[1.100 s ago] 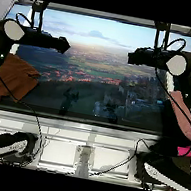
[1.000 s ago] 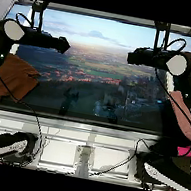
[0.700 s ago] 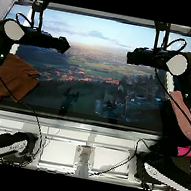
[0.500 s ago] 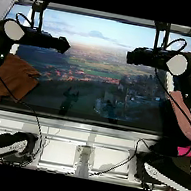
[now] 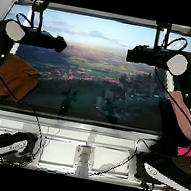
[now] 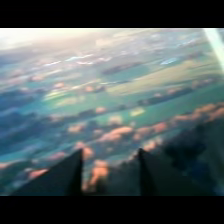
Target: Fold the clothes and pants, and hang the long-sleeved shirts on hangers.
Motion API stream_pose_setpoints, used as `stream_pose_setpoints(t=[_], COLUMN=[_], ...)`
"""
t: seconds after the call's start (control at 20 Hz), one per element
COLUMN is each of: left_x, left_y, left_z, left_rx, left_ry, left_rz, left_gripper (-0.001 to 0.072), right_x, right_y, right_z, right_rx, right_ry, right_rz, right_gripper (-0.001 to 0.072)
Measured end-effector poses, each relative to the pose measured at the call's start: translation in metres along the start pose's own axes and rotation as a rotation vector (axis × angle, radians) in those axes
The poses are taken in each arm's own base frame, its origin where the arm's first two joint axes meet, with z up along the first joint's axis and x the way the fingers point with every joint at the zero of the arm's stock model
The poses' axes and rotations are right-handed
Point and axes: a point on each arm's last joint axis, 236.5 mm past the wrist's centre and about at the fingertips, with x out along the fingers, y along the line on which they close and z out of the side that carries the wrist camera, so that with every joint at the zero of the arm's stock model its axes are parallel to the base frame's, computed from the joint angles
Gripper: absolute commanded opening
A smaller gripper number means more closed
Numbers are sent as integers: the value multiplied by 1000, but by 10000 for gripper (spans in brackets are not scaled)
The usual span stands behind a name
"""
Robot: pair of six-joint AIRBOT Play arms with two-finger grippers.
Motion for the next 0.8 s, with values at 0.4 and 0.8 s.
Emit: stream_pose_setpoints(t=[0.4,0.8], left_x=[-49,-102], left_y=[187,328], left_z=[-38,-172], left_rx=[-188,-695], left_ry=[49,192], left_rz=[465,649], left_gripper=[524,714], right_x=[0,0], right_y=[-1,-4], right_z=[1,2], right_rx=[-4,-15], right_ry=[-5,-7], right_rz=[-6,-18], right_gripper=[18,18])
